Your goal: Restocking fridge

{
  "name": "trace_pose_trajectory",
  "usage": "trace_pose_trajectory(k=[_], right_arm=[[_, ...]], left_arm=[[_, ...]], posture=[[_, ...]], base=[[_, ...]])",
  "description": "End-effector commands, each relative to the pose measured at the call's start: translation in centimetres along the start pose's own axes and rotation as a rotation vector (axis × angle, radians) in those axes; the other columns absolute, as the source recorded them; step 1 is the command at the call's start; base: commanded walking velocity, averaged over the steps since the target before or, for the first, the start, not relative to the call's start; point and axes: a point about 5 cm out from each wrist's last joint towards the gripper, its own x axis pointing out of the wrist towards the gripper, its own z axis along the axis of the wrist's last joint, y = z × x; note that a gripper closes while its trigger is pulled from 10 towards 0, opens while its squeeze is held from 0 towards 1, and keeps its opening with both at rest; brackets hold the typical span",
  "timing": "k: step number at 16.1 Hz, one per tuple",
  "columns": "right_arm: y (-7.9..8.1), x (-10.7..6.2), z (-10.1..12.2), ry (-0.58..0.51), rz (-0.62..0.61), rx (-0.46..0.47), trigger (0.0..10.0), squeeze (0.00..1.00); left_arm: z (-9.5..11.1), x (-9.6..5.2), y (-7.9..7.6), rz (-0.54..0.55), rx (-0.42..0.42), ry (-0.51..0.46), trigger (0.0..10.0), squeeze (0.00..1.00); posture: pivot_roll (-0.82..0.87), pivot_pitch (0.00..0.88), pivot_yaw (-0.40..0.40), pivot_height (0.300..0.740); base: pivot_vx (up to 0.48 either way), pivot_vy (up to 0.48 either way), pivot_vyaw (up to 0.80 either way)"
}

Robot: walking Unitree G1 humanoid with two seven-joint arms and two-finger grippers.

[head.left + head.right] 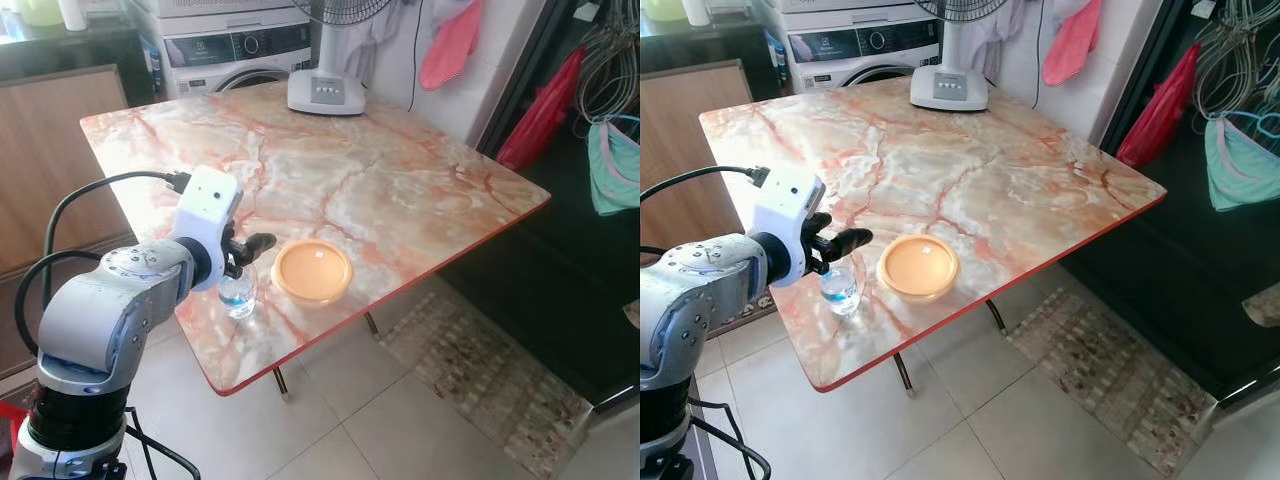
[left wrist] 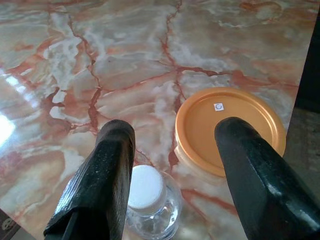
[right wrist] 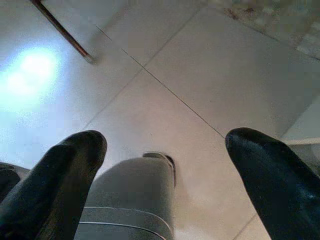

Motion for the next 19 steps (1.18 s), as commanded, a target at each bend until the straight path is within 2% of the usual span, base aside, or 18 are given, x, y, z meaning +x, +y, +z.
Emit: trace_pose_trajectory(k=[1,2,3,7,8,10,12,14,15,17,19], right_arm=[[-0.2,2.9,10.2,-0.238,0.011,-0.036,10.0,0.00],[0.2,3.6,16.3,-0.353,0.016,-0.047,10.0,0.00],[0.4,3.6,18.9,-0.413,0.016,-0.050,10.0,0.00],[1.1,3.5,20.5,-0.452,0.050,-0.080,10.0,0.00],[1.0,3.7,20.4,-0.390,0.031,-0.153,10.0,0.00],[-0.4,3.9,18.9,-0.211,-0.069,-0.365,10.0,0.00],[-2.5,3.5,16.8,-0.061,-0.159,-0.479,10.0,0.00],[-3.5,3.2,13.6,0.096,-0.154,-0.575,10.0,0.00],[-3.6,3.1,12.8,0.115,-0.147,-0.577,10.0,0.00],[-3.4,2.8,9.9,0.200,-0.116,-0.593,10.0,0.00],[-3.4,2.6,8.6,0.223,-0.128,-0.563,10.0,0.00]], left_arm=[[0.6,0.1,-0.8,-0.039,0.020,-0.025,10.0,0.00],[0.6,0.2,-0.8,-0.039,0.020,-0.027,10.0,0.00],[0.6,0.3,-0.9,-0.043,0.016,-0.032,10.0,0.00],[0.6,0.5,-1.1,-0.049,0.016,-0.034,10.0,0.00],[0.7,0.5,-1.1,-0.051,0.016,-0.035,10.0,0.00],[0.8,0.1,-1.0,-0.058,0.016,-0.040,10.0,0.00],[0.9,-0.3,-0.8,-0.079,-0.001,-0.033,10.0,0.00],[0.8,-0.8,0.4,-0.019,0.035,0.020,10.0,0.00],[0.8,-0.8,0.7,-0.001,0.055,0.029,10.0,0.00],[1.3,-0.4,1.5,0.004,0.061,0.007,10.0,0.00],[1.6,0.0,1.6,-0.013,0.004,-0.025,10.0,0.00]], posture=[[0.18,0.000,-0.081,0.740],[0.18,0.000,-0.081,0.740],[0.18,0.000,-0.080,0.740],[0.17,0.000,-0.081,0.740],[0.17,0.000,-0.080,0.740],[0.18,0.000,-0.086,0.740],[0.18,0.000,-0.088,0.740],[0.18,0.000,-0.085,0.740],[0.19,0.000,-0.085,0.740],[0.19,0.000,-0.089,0.740],[0.18,0.000,-0.085,0.740]], base=[[0.000,0.000,0.00],[0.000,0.000,0.00],[0.000,0.000,0.00],[0.000,0.000,0.00],[0.000,0.000,0.00],[0.000,0.000,0.00],[0.000,0.000,0.00],[0.000,0.000,0.00],[0.000,0.000,0.00],[0.000,0.000,0.00],[0.000,0.000,0.00]])
